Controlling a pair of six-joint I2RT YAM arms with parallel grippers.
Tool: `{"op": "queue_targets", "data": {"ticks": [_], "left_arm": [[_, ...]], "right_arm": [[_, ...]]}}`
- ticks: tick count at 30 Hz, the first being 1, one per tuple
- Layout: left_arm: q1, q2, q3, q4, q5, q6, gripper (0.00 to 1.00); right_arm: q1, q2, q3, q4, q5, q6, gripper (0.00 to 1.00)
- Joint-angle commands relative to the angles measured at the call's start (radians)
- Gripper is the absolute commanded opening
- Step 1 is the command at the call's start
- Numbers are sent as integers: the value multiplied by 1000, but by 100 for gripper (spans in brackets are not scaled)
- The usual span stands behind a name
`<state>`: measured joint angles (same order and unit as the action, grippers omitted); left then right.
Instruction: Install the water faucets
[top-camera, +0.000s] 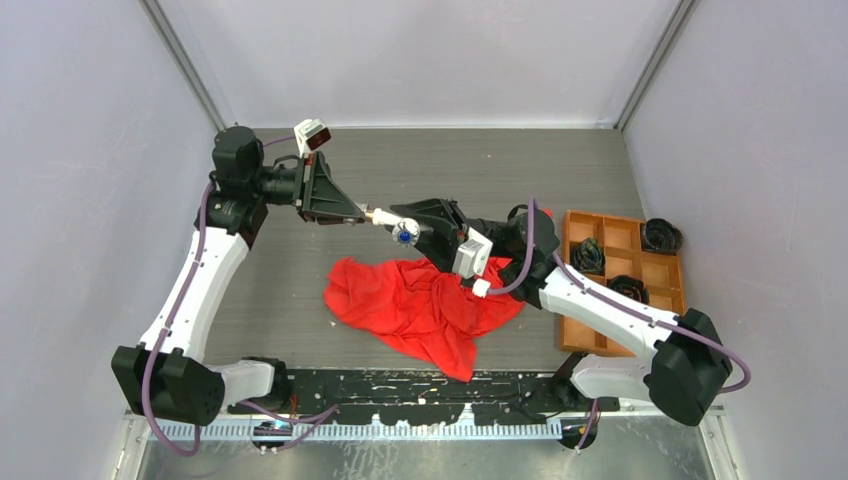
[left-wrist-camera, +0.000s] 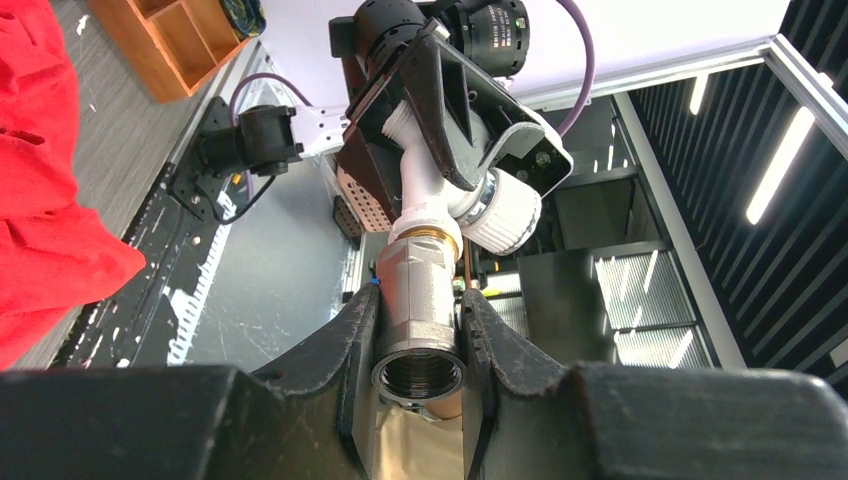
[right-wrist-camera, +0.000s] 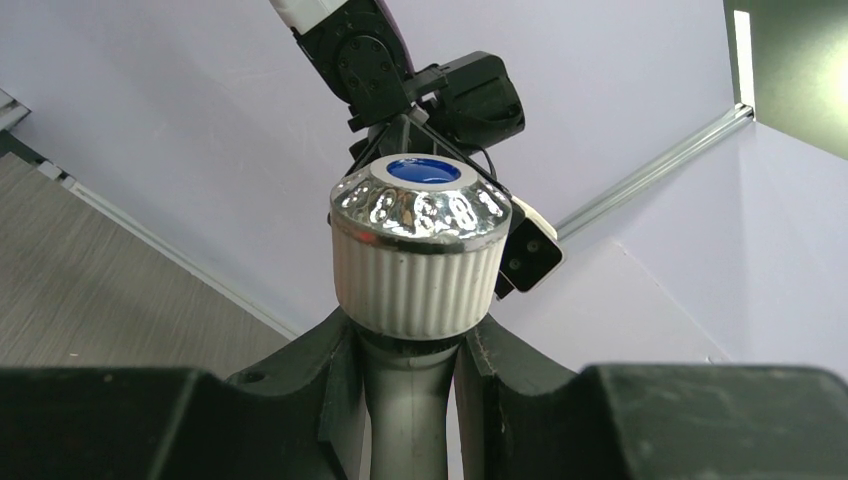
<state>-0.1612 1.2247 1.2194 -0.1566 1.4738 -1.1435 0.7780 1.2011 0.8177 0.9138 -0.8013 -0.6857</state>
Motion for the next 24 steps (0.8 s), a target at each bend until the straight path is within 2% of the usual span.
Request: {"op": "queue_targets", "data": {"ticks": [1,10,17,24], "left_arm": [[-5,-15,33,2,20,8,0],[-18,-28,42,-1,32,-24,0],[-24,-26,63,-1,40,-44,0],[-44,-6,80,-3,46,-46,0]], "right_arm": [[6,13,58,41,-2,-68,0],[7,18,90,-125,-81,-276,0],[7,13,83,-239,-58,-507,0],[9,29,113,-381,-100,-718,0]]}}
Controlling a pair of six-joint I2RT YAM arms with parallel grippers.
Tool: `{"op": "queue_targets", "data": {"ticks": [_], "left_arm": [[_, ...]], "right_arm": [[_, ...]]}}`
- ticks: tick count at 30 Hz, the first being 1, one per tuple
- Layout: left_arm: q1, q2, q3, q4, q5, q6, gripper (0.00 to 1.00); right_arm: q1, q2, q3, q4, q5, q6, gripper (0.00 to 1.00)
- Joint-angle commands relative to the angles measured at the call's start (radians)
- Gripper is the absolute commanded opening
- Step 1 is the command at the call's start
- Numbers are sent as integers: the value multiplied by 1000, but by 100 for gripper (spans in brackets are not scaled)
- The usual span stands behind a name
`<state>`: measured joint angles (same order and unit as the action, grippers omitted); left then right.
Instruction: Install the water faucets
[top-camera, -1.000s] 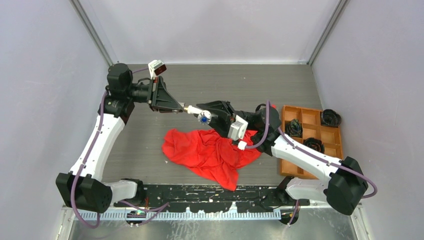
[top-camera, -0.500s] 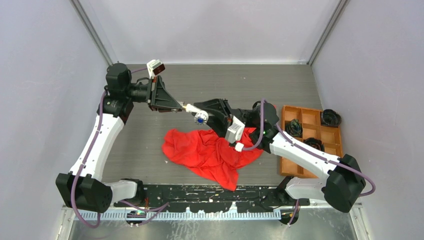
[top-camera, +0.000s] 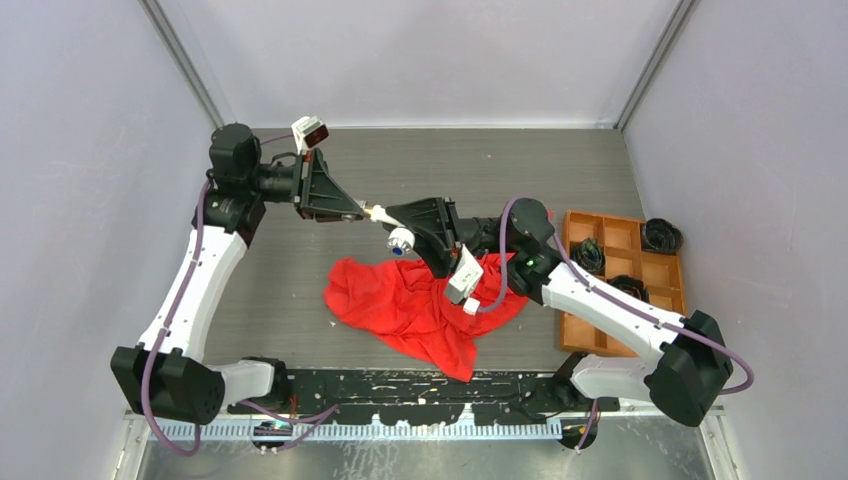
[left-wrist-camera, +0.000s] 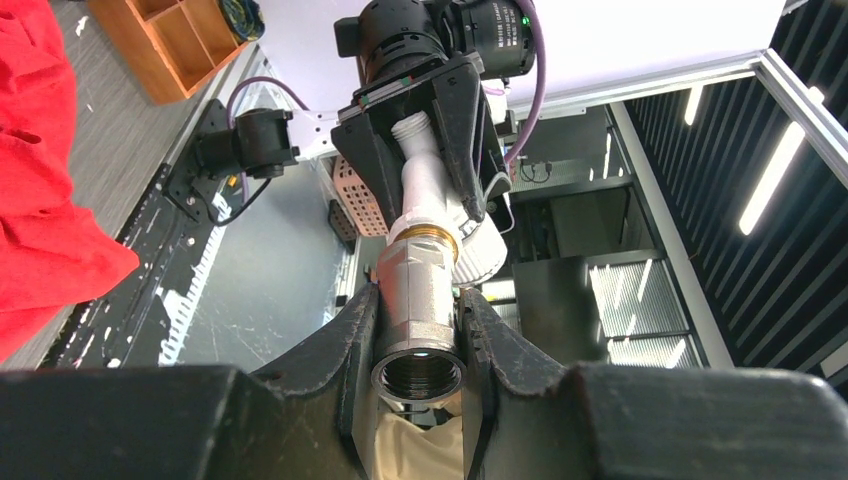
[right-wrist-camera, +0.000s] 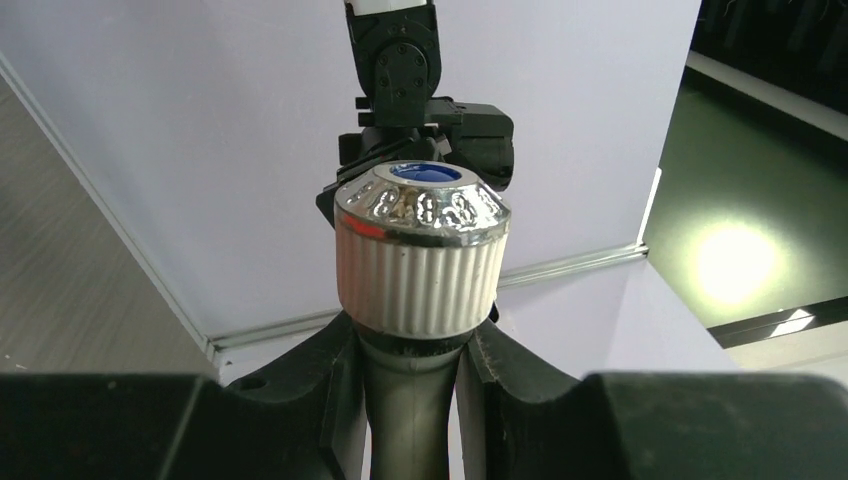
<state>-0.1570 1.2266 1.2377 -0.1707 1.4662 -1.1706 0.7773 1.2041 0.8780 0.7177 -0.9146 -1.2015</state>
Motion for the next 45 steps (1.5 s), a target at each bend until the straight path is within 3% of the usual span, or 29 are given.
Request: {"op": "queue_targets", "data": {"ticks": [1,12,17,45], "left_arm": [[-53,-7,60,11,55,-21,0],[-84,11,74,11,65,-21,0],[-98,19,85,11,84,-17,0],[-122,15,40,7,88,-4,0]], "right_arm": [[11,24,47,-189,19,-231,0],[13,19,-13,-161,56,-456,0],[13,8,-14,-247,60,-555,0],[-5,-75,-47,-279,139,-598,0]]}}
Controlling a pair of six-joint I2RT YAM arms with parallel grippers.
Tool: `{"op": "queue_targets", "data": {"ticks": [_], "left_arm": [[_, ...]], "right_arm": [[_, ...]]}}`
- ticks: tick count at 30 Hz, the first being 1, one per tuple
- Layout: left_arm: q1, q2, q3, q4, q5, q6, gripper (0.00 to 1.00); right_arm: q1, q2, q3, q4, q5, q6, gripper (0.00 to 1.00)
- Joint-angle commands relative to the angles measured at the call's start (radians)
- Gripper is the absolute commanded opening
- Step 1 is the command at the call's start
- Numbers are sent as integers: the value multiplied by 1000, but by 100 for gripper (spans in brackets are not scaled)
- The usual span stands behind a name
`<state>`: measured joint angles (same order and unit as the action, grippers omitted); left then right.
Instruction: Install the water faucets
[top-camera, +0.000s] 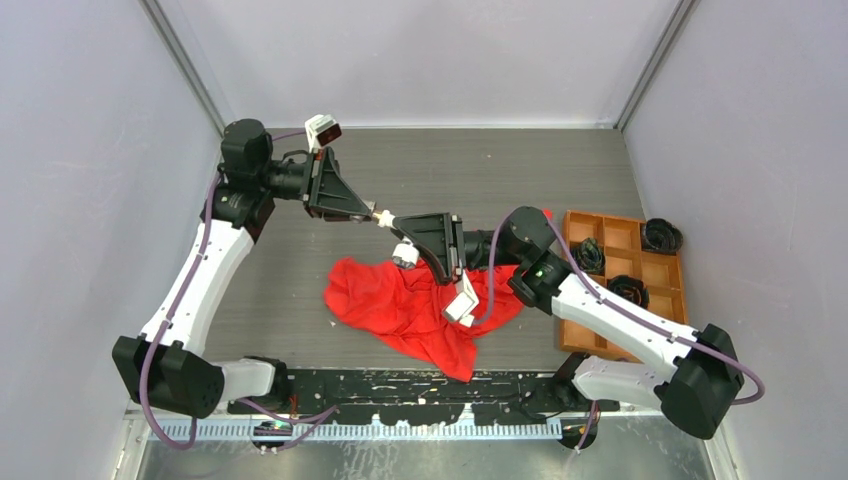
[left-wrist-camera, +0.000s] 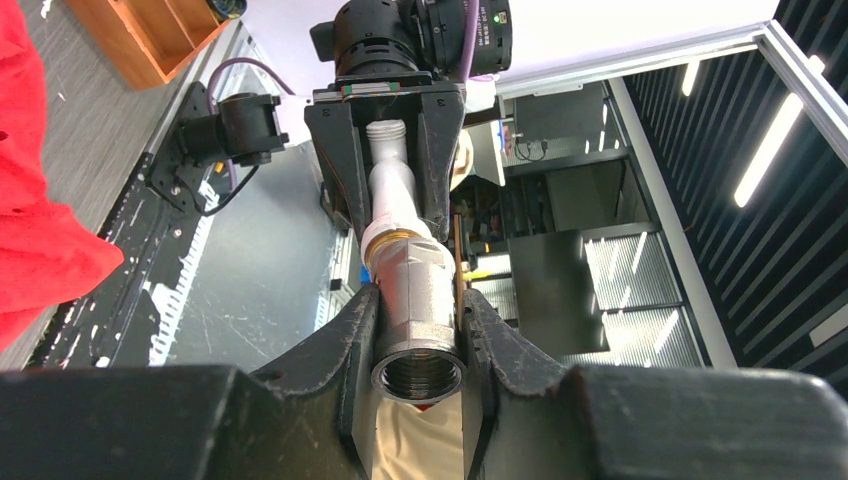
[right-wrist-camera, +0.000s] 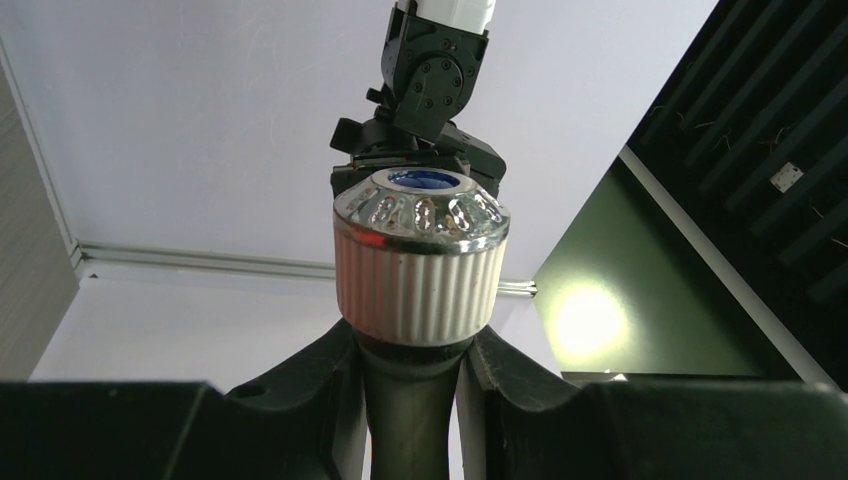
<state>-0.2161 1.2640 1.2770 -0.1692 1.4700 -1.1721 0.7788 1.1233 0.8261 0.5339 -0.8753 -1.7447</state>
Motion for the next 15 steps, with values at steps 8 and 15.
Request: {"op": "queue_targets", "data": {"ticks": [8,15], "left_arm": [[-62,-15,13,6,82,-2,0],[-63,-17,8,7,80,-3,0]], "right_arm": [[-25,-14,5,-98,98,-33,0],[-24,-26,11,-120,92,-32,0]]}}
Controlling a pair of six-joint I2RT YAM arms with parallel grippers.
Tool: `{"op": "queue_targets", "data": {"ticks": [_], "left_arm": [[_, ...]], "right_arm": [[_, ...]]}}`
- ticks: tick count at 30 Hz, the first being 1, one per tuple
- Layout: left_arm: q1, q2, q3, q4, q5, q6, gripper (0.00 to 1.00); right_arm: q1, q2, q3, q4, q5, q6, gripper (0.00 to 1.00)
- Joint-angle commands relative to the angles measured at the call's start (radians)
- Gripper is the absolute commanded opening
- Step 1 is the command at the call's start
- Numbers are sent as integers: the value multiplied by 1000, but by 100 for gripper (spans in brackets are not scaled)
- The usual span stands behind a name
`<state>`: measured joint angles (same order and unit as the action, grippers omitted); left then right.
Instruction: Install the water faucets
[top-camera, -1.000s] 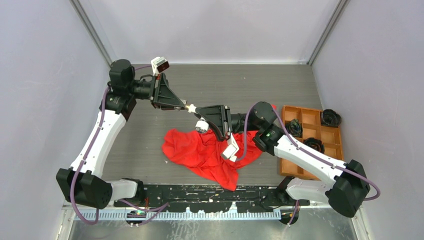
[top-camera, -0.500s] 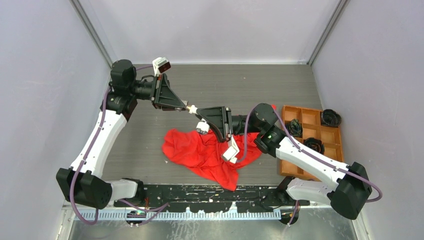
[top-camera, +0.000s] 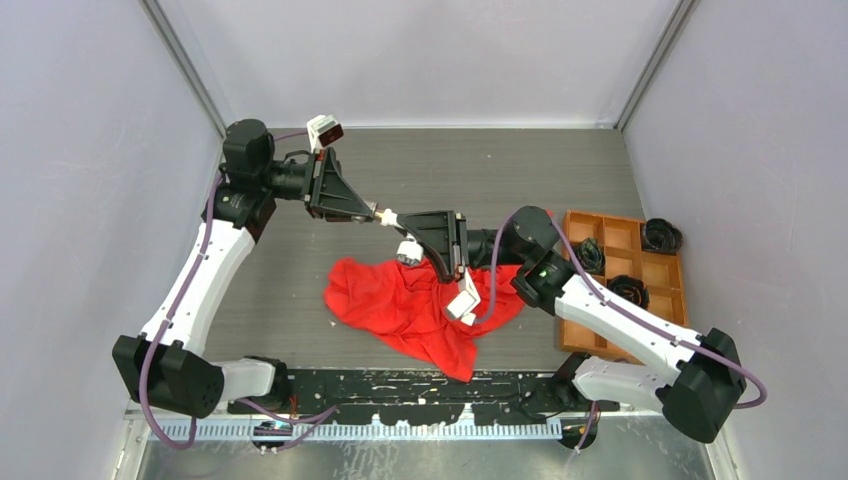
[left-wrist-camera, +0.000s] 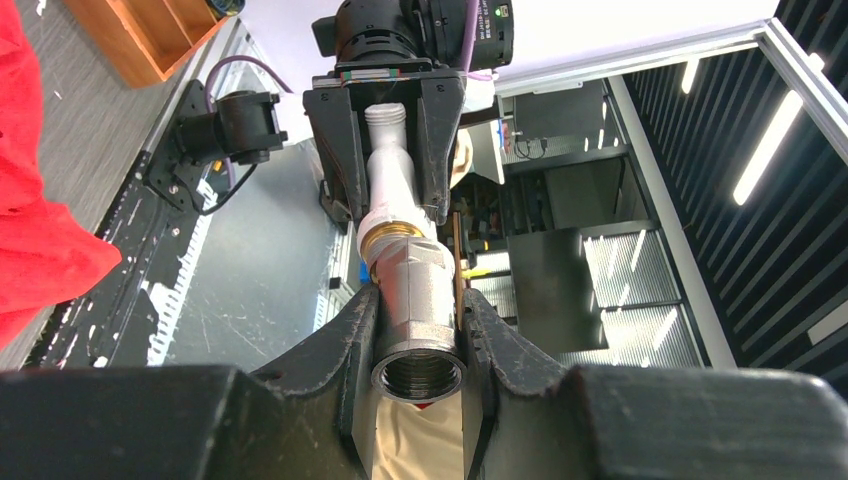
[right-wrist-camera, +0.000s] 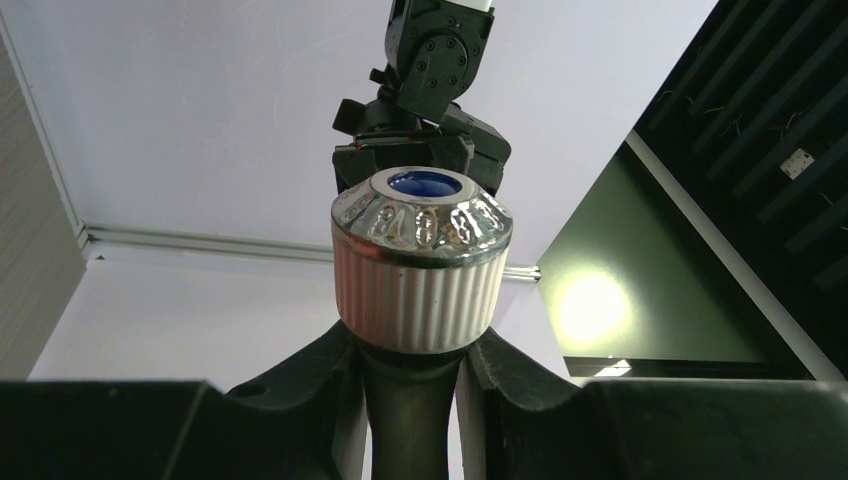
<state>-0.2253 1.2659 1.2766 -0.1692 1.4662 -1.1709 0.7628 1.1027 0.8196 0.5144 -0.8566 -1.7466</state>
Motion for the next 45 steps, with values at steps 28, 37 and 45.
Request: {"op": "queue_targets", "data": {"ticks": [28,37,45], "left_arm": [[-53,-8,-14,13,79,-3,0],[-53,-3,-2,20,77,-3,0],[-50,39,12,13,52,-4,0]], "right_arm": [[-35,-4,47,-106,94,-43,0],[-36,-15,47,-99,89,-31,0],[-36,-20,40,-106,64,0,0]]}}
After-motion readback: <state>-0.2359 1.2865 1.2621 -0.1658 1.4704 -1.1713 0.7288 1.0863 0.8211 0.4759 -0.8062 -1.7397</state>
